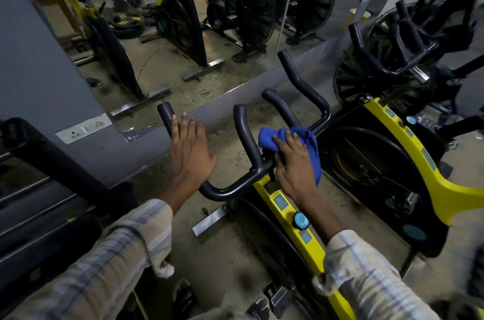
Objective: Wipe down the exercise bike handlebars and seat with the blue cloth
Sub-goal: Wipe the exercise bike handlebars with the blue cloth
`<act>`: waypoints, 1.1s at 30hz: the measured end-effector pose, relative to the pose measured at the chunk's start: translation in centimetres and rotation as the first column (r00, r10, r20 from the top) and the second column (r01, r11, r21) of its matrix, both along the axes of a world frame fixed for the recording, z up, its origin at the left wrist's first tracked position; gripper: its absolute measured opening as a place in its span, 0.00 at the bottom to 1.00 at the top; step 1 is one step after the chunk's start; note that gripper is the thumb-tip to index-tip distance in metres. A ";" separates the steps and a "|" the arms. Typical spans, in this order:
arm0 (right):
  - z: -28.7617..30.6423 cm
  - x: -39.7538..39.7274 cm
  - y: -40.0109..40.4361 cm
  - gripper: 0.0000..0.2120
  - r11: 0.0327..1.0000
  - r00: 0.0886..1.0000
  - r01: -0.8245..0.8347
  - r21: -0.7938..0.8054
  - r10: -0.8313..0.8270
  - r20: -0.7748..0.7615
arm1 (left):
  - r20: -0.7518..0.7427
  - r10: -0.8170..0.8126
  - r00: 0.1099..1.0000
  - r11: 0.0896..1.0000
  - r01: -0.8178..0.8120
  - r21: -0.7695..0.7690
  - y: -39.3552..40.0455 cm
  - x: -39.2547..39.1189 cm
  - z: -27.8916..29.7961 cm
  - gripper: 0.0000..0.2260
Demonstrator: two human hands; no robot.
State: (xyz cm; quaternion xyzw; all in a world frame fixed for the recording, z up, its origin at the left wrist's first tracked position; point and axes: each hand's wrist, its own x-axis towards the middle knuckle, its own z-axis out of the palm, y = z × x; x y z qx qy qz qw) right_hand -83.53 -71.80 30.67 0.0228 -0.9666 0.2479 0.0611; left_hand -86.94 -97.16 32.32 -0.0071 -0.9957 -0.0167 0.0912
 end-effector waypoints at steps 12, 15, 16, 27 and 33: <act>0.4 6.9 -5.4 0.23 0.960 0.994 0.065 -0.272 -0.087 -0.070 | 0.033 -0.041 0.999 0.999 0.042 -0.029 0.2 0.6 1.0 0.32; 0.3 7.9 -7.6 0.23 0.997 0.964 -0.073 0.016 0.075 -0.254 | -0.005 -0.112 0.994 0.993 0.112 -0.037 -1.1 0.3 1.9 0.29; 0.1 7.5 -8.1 0.23 0.984 0.955 -0.122 0.133 0.153 -0.253 | -0.018 -0.138 0.990 0.989 0.137 -0.057 -1.7 -0.2 2.3 0.29; 0.1 4.3 -6.5 0.26 0.761 0.852 -0.445 0.473 0.522 -0.037 | -0.060 -0.186 0.981 0.962 0.170 -0.212 -5.5 -1.3 0.9 0.26; 0.2 2.8 -11.5 0.30 0.852 0.930 -0.306 0.425 0.362 -0.056 | -0.112 -0.177 0.978 0.970 0.154 -0.187 -5.5 -1.3 0.2 0.27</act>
